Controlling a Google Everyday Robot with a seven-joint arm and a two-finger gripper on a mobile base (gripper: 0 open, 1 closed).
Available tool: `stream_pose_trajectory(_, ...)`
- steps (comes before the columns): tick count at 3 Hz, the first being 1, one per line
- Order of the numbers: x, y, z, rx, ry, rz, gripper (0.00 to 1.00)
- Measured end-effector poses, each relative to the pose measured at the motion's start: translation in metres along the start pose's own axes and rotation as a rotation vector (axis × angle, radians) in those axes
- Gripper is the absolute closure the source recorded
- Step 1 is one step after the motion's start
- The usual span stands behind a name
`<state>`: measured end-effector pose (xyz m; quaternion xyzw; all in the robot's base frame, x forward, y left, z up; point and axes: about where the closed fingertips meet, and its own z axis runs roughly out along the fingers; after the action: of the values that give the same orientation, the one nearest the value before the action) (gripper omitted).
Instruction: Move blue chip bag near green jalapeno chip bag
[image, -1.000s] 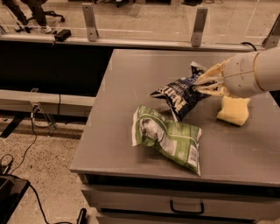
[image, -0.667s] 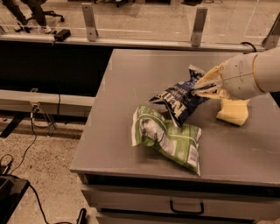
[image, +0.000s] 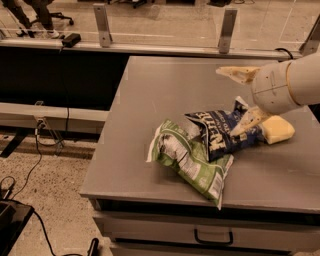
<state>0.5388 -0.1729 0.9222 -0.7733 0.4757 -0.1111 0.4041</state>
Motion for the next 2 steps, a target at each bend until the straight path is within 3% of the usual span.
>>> stream_pose_trajectory(1,0.0,0.0,0.0,-0.001,0.0,-0.001,0.0)
stream_pose_trajectory(2,0.018,0.003,-0.018,0.042,0.046,0.031,0.0)
